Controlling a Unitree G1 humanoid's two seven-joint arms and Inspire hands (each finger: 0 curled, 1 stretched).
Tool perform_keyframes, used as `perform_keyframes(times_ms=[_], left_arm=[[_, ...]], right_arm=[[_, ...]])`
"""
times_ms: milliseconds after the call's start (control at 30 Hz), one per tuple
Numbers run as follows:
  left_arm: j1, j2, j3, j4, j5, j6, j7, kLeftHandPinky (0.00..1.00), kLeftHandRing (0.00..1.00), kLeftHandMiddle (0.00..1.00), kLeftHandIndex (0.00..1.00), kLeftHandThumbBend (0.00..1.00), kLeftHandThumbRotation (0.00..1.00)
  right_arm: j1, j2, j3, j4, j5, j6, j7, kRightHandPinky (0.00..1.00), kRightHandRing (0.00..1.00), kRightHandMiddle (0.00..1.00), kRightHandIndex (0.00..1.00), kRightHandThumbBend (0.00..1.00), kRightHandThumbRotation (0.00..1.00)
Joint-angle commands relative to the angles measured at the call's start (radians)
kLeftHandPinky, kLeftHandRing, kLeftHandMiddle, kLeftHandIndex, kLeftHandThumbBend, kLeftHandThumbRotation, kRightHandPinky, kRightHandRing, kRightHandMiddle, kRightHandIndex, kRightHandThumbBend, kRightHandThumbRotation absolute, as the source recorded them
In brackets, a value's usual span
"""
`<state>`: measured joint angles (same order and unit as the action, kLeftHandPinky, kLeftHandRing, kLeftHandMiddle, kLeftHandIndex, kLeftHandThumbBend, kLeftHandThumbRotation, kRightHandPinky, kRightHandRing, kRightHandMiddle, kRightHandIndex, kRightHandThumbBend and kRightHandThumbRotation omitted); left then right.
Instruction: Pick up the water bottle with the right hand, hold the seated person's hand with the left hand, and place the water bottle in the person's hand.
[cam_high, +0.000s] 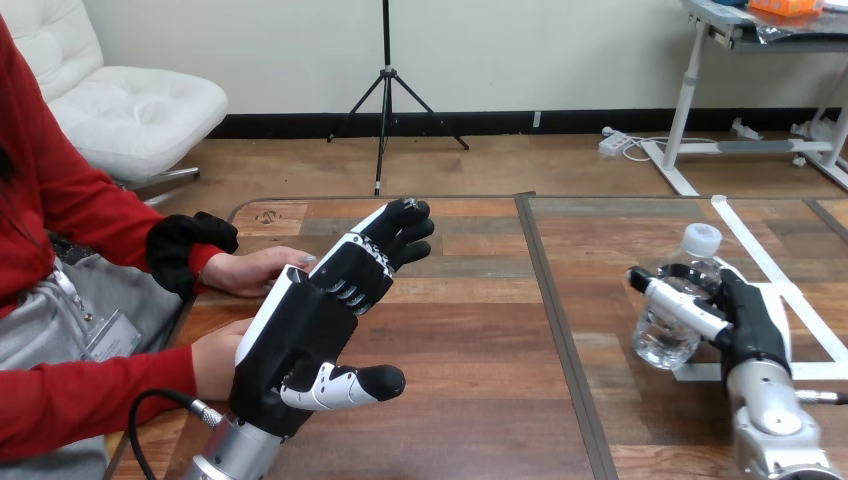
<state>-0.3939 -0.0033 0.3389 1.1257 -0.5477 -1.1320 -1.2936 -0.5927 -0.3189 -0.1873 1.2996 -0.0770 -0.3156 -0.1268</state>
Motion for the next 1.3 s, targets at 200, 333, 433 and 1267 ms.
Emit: perform_keyframes(times_ms=[200, 333, 433, 1267], left_arm=[[-0.027, -0.013, 0.007, -0.062, -0.028, -0.018, -0.008, 0.88, 0.91, 0.92, 0.89, 0.99, 0.47], [-0.027, -0.016, 0.009, -0.067, -0.037, -0.013, -0.015, 0.88, 0.9, 0.91, 0.89, 0.99, 0.47], [-0.025, -0.016, 0.008, -0.071, -0.042, -0.004, -0.018, 0.88, 0.9, 0.91, 0.89, 0.99, 0.47], [-0.026, -0.016, 0.017, -0.074, -0.066, -0.011, -0.042, 0.87, 0.9, 0.91, 0.89, 0.98, 0.48]], right_arm=[[-0.076, 0.029, 0.014, 0.0, -0.01, 0.015, -0.091, 0.41, 0.57, 0.67, 0.7, 1.0, 0.11], [-0.073, 0.037, 0.007, 0.001, -0.002, 0.011, -0.111, 0.38, 0.53, 0.62, 0.64, 0.98, 0.05], [-0.071, 0.041, 0.011, 0.001, -0.007, 0.011, -0.133, 0.36, 0.49, 0.58, 0.6, 0.95, 0.02], [-0.046, 0.079, -0.046, -0.032, 0.076, -0.063, -0.128, 0.38, 0.43, 0.48, 0.5, 0.85, 0.0]])
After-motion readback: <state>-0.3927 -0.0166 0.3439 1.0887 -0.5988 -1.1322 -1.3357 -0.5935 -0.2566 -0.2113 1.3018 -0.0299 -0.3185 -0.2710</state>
